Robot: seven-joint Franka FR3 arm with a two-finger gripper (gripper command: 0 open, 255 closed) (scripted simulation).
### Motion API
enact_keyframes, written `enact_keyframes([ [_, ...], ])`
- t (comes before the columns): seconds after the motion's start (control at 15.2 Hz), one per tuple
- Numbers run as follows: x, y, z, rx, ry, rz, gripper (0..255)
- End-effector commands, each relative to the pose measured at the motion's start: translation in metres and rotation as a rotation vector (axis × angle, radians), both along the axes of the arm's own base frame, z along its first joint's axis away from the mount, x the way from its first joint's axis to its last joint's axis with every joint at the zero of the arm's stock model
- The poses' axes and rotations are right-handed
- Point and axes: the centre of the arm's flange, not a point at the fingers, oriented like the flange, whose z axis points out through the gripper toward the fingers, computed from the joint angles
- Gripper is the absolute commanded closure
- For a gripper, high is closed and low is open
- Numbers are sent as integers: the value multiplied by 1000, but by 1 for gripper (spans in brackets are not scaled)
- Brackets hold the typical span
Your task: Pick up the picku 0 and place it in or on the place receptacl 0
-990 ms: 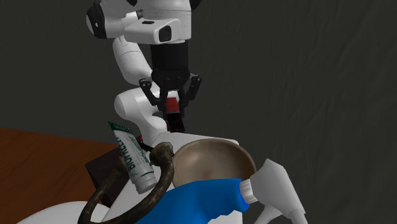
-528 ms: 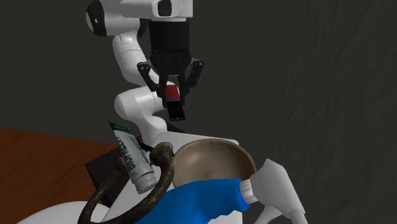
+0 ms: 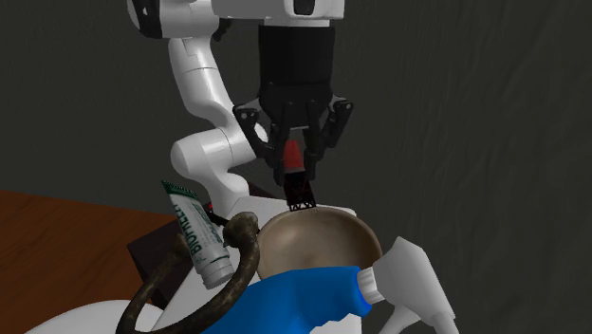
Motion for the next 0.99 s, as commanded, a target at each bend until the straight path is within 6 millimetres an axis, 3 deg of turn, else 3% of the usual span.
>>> enact_keyframes([
  [0.0,28,-7,-1,0,-1,0,255],
  [0.13,48,-12,0,0,-1,0,255],
  [0.92,48,-12,-64,0,-1,0,255],
])
